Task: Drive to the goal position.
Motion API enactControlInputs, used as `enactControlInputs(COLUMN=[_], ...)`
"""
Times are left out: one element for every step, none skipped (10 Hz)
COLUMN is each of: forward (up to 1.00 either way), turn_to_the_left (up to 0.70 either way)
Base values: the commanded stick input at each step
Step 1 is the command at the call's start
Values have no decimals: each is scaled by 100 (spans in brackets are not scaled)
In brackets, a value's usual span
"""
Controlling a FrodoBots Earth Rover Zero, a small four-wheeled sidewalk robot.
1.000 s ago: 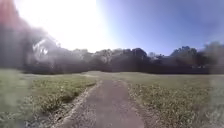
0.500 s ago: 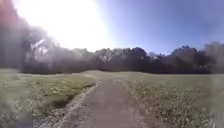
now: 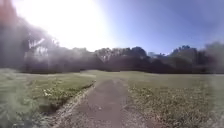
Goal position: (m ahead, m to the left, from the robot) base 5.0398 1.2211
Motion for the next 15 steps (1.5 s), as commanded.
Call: enactControlInputs(forward=[50, 50, 50, 50, 50, 50, 50, 50, 50, 50, 50, 50, 50, 50, 50], turn_to_the_left=[0, 0, 0, 0, 0, 0, 0, 0, 0, 0, 0, 0, 0, 0, 0])
